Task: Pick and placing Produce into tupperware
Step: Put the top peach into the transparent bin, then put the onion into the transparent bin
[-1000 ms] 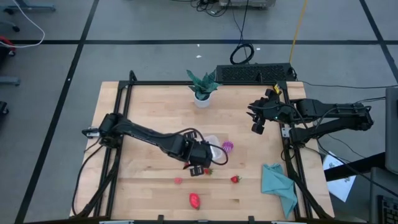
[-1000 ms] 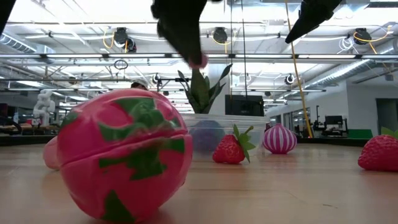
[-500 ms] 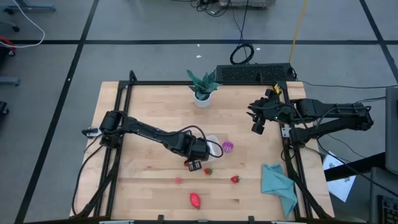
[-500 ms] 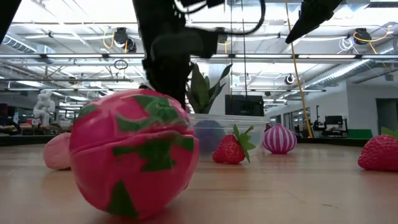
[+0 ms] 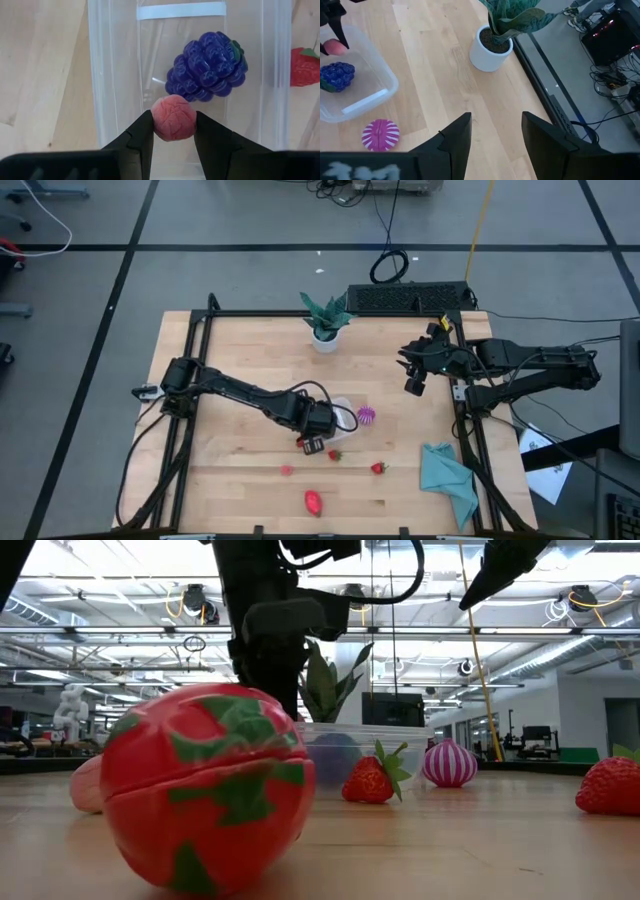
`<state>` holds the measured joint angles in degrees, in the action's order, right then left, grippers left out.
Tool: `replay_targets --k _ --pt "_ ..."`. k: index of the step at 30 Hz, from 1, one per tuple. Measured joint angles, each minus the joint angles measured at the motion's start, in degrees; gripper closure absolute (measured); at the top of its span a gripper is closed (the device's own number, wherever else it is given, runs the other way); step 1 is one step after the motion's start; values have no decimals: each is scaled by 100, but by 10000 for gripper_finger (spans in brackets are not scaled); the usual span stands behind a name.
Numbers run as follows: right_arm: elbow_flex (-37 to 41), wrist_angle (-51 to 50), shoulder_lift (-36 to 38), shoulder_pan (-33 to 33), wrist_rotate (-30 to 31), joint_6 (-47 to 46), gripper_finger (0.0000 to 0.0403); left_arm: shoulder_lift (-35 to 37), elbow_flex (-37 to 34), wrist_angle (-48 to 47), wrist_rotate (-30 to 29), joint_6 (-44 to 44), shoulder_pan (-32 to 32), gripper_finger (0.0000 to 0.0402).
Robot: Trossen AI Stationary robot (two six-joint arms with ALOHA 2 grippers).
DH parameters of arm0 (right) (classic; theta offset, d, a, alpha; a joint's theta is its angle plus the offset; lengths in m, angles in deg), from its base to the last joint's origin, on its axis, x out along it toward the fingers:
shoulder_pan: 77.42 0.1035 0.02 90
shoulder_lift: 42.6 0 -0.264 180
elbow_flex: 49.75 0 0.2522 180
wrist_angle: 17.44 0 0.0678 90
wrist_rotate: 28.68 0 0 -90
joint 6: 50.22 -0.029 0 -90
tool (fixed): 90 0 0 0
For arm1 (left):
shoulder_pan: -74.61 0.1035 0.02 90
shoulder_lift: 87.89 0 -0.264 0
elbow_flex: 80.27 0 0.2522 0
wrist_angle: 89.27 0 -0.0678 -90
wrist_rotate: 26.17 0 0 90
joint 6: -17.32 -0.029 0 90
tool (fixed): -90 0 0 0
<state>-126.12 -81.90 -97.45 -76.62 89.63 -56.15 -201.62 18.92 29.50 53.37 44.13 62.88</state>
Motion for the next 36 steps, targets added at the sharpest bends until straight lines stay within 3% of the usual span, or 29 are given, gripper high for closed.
replay_targets --k 6,21,28,36 --pt "0 -73 0 -1 -4 -49 238 0 1 -25 0 -38 -6 279" --pt "0 -63 0 -1 -11 -49 238 0 0 -28 -2 -101 -6 203" --pt "0 -61 0 -2 -13 -49 238 76 0 -44 -123 -281 -4 211" --pt "0 -56 -2 -2 -18 -49 238 828 0 -277 -205 -436 14 219"
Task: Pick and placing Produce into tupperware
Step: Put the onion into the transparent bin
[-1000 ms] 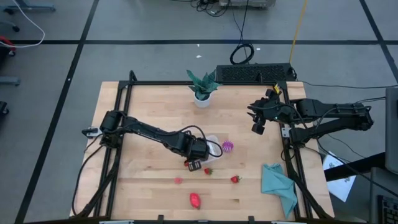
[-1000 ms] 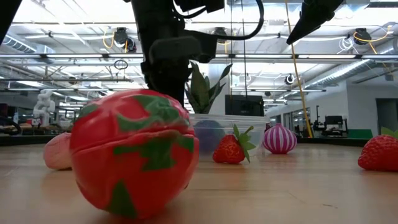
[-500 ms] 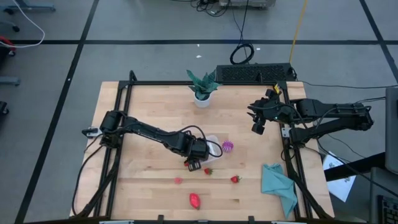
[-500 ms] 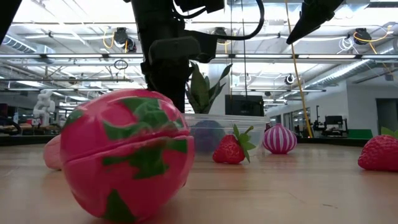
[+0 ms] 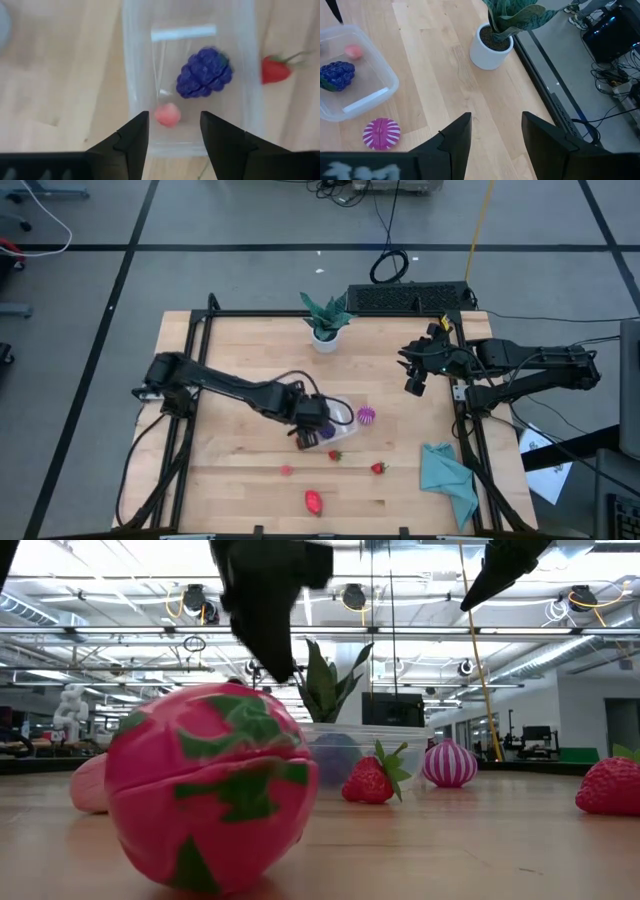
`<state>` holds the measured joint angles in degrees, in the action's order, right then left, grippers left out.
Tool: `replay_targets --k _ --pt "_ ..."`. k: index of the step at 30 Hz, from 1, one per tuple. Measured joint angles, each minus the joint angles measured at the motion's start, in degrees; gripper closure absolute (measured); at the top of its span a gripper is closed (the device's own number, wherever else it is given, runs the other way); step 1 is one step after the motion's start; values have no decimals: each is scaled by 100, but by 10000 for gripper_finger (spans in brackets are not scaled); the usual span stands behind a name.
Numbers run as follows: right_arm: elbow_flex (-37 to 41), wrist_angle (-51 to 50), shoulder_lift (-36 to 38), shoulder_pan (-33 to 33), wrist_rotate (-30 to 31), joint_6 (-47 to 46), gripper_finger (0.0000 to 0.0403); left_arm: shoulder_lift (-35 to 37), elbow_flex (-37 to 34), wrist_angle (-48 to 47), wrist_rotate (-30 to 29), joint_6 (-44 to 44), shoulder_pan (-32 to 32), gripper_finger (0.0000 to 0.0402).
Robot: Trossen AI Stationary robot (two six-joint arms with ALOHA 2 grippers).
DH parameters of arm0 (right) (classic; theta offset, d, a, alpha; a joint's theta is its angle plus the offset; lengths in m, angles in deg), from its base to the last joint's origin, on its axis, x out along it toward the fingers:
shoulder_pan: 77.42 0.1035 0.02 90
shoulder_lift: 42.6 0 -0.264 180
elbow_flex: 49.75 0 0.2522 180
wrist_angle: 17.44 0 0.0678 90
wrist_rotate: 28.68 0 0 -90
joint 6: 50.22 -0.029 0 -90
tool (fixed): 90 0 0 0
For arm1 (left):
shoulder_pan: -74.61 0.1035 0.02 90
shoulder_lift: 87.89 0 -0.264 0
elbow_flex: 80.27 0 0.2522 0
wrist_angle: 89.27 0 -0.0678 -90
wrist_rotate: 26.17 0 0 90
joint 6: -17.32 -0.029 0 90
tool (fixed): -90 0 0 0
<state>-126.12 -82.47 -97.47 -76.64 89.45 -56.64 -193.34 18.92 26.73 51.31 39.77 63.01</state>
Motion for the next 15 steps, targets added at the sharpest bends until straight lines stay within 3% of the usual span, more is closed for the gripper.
replay_targets --k 5,15 --pt "0 6 0 0 -50 0 238 757 2 -220 -4 -50 -32 218" --pt "0 238 -2 7 -994 -188 238 1996 2 -1608 -690 538 -151 218"
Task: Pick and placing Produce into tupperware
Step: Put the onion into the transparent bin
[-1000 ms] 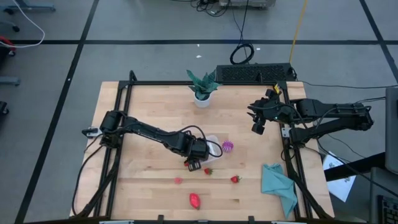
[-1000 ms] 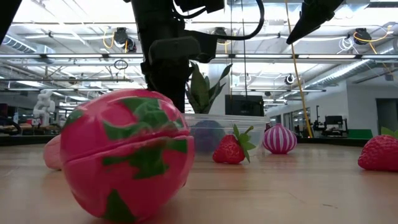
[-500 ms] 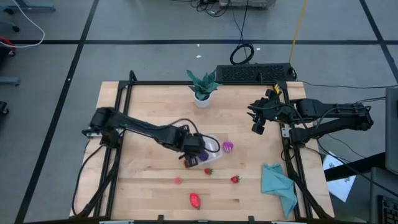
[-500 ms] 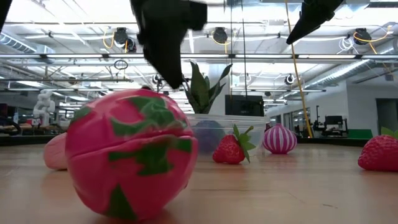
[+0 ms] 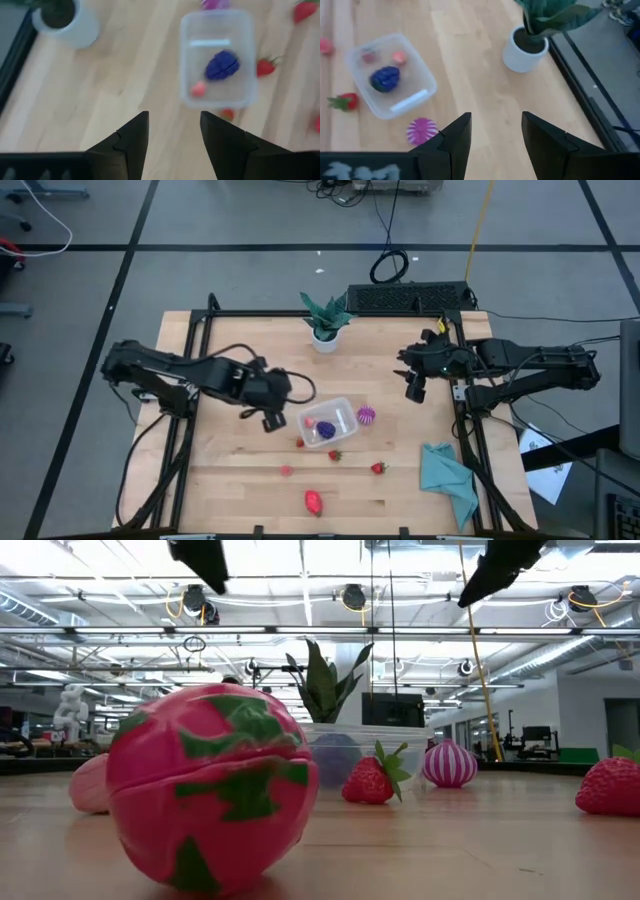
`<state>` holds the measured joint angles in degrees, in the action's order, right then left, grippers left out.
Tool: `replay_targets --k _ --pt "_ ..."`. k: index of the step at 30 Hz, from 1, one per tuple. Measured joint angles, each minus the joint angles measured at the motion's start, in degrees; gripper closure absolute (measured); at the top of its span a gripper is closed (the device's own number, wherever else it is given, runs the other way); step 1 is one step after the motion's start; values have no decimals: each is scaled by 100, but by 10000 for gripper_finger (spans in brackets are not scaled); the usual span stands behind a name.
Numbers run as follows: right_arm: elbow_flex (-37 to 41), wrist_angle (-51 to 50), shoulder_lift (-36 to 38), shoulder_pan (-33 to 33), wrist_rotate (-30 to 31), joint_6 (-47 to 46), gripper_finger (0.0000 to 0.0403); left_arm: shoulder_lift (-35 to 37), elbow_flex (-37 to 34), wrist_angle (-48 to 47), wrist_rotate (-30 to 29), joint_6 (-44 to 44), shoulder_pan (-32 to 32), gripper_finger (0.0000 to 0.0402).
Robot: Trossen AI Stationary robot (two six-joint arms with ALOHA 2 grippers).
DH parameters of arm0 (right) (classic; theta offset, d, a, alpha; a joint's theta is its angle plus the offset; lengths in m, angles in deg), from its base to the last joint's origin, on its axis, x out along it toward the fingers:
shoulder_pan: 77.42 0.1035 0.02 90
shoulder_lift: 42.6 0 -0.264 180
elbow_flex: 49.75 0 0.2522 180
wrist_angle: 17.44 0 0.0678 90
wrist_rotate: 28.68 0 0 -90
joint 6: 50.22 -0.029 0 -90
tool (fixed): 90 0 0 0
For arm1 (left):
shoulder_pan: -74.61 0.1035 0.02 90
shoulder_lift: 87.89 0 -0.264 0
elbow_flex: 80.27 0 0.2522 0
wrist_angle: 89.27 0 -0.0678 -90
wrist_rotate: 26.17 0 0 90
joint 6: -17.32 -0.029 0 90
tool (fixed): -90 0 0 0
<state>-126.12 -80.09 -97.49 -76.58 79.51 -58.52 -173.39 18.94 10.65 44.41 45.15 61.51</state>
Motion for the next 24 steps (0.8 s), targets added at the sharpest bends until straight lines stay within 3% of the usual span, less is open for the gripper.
replay_targets --k 9,18,24 --pt "0 446 -281 78 -923 -73 238 239 -2 -933 -245 597 -293 218" --pt "0 855 -897 487 -945 339 238 322 -2 -1535 -834 670 -314 217" --pt "-16 718 -726 316 -920 350 238 795 -8 -2408 -1120 1540 -270 217"
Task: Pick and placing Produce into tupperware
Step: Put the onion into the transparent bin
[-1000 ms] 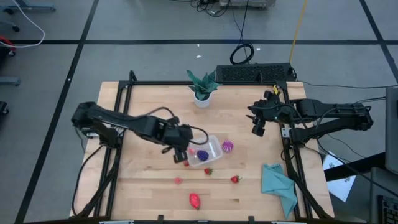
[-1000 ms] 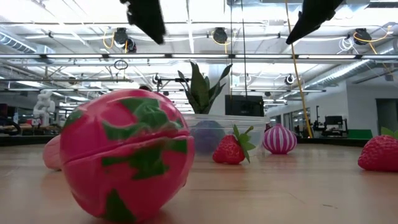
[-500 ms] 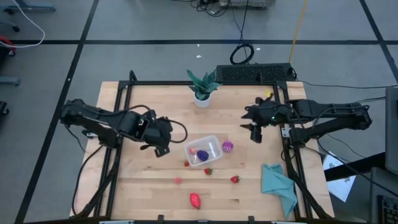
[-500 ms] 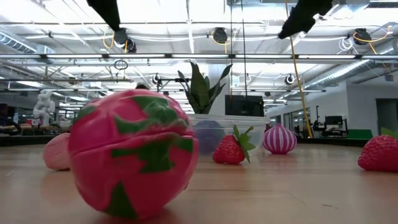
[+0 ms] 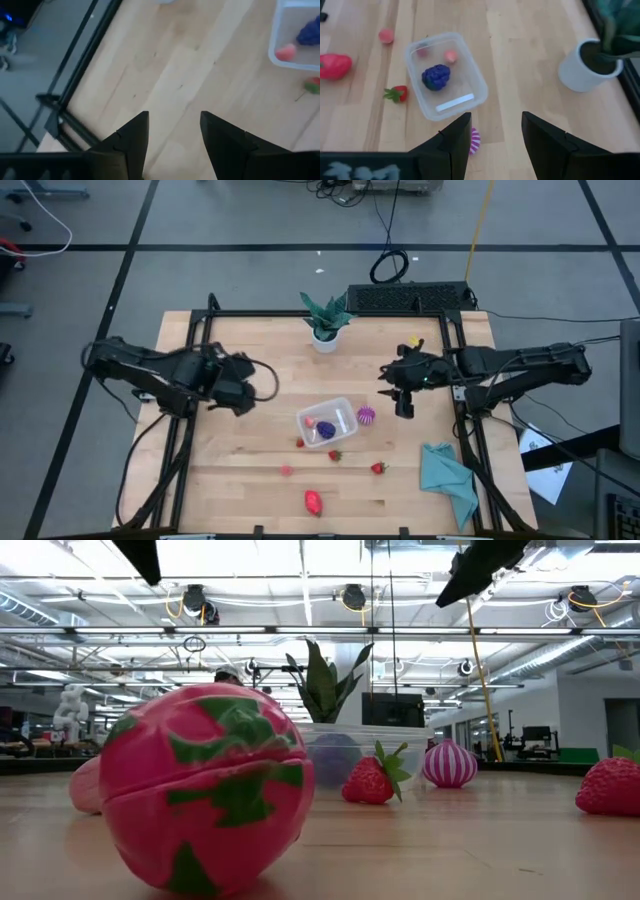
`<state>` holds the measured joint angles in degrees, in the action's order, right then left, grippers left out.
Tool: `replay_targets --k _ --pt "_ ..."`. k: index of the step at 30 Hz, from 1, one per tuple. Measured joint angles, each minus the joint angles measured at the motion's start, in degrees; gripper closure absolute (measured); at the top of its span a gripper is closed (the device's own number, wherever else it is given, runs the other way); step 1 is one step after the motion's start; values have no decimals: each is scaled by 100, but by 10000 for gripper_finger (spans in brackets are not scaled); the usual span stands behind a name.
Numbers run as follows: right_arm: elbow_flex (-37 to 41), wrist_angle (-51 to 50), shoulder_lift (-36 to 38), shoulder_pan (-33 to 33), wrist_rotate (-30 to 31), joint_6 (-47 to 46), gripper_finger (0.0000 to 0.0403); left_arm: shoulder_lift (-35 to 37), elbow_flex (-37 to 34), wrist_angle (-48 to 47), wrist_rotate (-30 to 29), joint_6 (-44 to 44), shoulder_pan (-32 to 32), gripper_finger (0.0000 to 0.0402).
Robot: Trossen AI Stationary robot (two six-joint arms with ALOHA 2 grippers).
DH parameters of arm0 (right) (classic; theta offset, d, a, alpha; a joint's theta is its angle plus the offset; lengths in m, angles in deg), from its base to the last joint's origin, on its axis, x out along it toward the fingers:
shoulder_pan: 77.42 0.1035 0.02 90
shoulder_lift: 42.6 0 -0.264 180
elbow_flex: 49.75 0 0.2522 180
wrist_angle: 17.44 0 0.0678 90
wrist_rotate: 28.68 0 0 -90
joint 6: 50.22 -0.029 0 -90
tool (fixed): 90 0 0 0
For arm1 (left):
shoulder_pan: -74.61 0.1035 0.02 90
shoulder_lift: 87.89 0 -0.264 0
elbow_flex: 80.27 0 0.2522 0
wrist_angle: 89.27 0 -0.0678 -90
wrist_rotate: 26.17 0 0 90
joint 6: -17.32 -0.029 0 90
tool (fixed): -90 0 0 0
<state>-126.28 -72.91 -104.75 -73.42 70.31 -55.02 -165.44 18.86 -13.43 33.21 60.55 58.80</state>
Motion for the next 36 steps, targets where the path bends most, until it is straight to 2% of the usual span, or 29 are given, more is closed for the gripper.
replay_targets --k 8,13,16,22,30,36 --pt "-303 -444 274 -252 17 -49 238 1032 -386 45 -192 472 -236 218" --pt "-338 -596 189 -293 15 -76 238 1506 -971 50 -201 801 -344 217" --pt "-338 -1026 69 -313 14 -249 238 1707 -1346 57 -199 1050 -351 217" --pt "-338 -1338 -124 -290 -33 -728 238 1808 -1771 121 -196 1293 -351 217" --pt "-338 -1538 -558 35 -345 -1484 238 1806 -1835 205 -185 1256 -351 217" --pt "-338 -1559 -897 100 -462 -1337 238 1806 -1835 274 -190 1256 -351 217"
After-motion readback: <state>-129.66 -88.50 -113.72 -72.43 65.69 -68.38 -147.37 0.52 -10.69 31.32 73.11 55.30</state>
